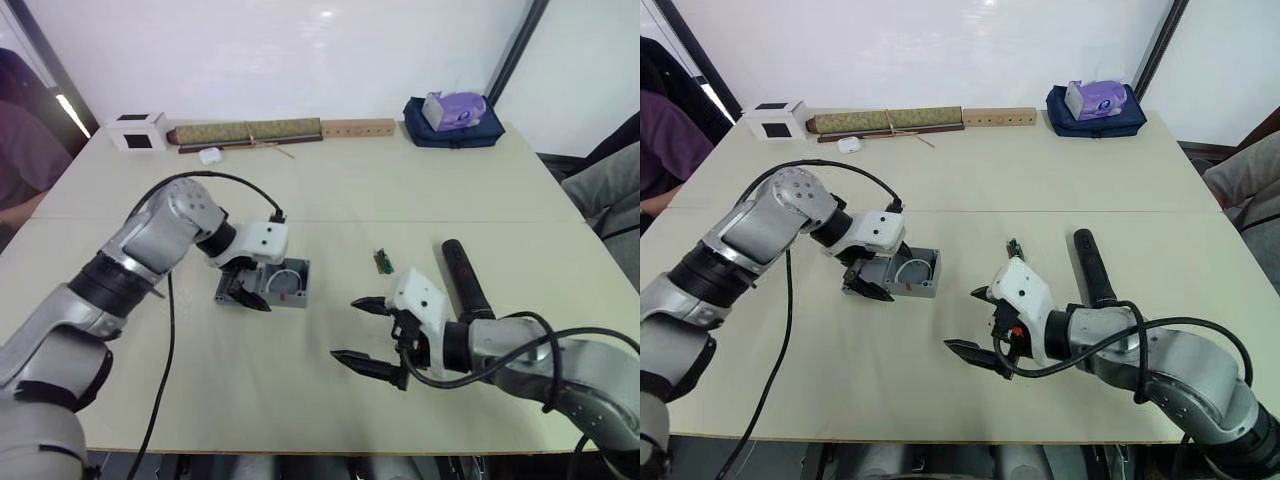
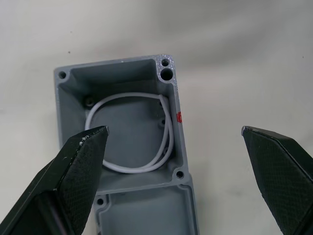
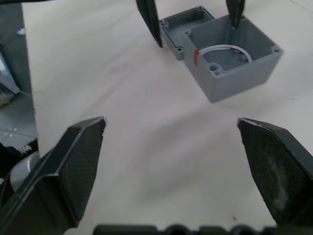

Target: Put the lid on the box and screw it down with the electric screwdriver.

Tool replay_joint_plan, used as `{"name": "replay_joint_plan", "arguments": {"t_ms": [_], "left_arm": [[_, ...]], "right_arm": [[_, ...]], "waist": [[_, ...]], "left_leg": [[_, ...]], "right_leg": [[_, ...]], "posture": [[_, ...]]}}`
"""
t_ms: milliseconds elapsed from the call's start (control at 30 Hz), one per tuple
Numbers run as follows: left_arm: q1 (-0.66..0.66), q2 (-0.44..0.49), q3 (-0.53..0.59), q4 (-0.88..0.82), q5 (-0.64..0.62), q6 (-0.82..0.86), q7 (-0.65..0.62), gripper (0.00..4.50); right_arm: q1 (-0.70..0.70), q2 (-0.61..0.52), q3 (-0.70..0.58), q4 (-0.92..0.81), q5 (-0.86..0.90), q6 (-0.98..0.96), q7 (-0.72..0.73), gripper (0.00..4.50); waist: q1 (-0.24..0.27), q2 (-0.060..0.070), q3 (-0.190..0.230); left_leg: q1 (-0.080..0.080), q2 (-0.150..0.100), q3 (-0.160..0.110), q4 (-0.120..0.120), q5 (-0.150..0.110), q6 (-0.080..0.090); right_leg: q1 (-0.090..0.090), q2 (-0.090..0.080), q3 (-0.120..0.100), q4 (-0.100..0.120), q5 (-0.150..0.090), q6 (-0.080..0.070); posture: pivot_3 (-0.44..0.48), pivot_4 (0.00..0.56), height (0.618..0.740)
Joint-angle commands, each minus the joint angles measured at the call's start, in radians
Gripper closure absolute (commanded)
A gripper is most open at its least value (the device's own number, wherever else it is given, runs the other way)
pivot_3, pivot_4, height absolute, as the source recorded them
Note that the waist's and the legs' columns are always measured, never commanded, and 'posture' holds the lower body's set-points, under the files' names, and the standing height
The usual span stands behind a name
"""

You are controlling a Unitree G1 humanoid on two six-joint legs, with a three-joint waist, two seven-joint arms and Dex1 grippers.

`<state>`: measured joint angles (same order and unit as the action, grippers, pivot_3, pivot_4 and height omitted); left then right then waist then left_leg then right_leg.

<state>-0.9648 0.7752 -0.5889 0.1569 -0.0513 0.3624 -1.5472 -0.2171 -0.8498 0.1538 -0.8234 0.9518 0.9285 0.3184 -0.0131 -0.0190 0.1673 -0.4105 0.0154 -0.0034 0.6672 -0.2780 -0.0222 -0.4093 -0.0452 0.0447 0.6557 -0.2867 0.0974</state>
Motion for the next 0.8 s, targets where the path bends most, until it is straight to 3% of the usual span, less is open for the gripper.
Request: {"name": "replay_joint_plan", "arguments": {"t_ms": [33,167,233,300,567,800], "left_arm": [[0.005,-0.012,-0.005,-0.007,0.035,-0.012,-0.023,0.00],[0.026,-0.053,-0.009,0.008,0.067,-0.021,0.000,0.00],[0.035,-0.061,-0.007,0.011,0.078,-0.041,-0.006,0.51],[0.036,-0.077,0.002,0.012,0.080,-0.030,-0.002,1.06],[0.046,-0.084,0.015,0.005,0.096,-0.004,-0.006,4.34],[0.054,-0.067,0.014,-0.004,0.104,-0.053,-0.051,4.43]], "right_arm": [[0.018,0.016,-0.012,-0.032,-0.044,-0.016,0.001,0.01],[0.028,0.033,-0.022,-0.032,-0.073,-0.019,0.007,0.01],[0.030,0.041,-0.026,-0.032,-0.081,-0.016,0.009,0.00],[0.033,0.046,-0.033,-0.033,-0.088,-0.015,0.013,0.00],[0.059,0.055,-0.052,-0.039,-0.115,-0.016,0.024,0.00],[0.078,0.059,-0.068,-0.036,-0.128,-0.014,0.041,0.00]], "waist": [[0.000,0.000,0.000],[0.001,0.000,0.000],[0.001,0.000,0.000],[-0.002,0.000,0.000],[-0.001,0.000,0.000],[0.000,0.000,0.000]], "left_leg": [[0.000,0.000,0.000,0.000,0.000,0.000],[0.000,0.000,0.000,0.000,0.000,0.000],[0.000,0.000,0.000,0.000,0.000,0.000],[0.000,0.000,0.000,0.000,0.000,0.000],[0.000,0.000,-0.001,0.001,0.000,0.000],[0.001,0.000,-0.001,0.001,0.000,0.000]], "right_leg": [[0.000,0.000,0.000,0.000,0.000,0.000],[0.000,0.000,0.000,0.000,0.000,0.000],[0.000,0.000,0.000,0.000,0.000,0.000],[0.000,0.000,0.000,0.001,0.000,0.000],[0.000,0.000,0.000,0.001,0.000,0.000],[0.001,0.000,0.000,0.002,0.000,0.000]], "posture": [[0.000,0.150,0.740],[0.000,0.150,0.740],[0.000,0.150,0.740],[0.000,0.150,0.740],[0.000,0.150,0.740],[0.000,0.150,0.740]]}}
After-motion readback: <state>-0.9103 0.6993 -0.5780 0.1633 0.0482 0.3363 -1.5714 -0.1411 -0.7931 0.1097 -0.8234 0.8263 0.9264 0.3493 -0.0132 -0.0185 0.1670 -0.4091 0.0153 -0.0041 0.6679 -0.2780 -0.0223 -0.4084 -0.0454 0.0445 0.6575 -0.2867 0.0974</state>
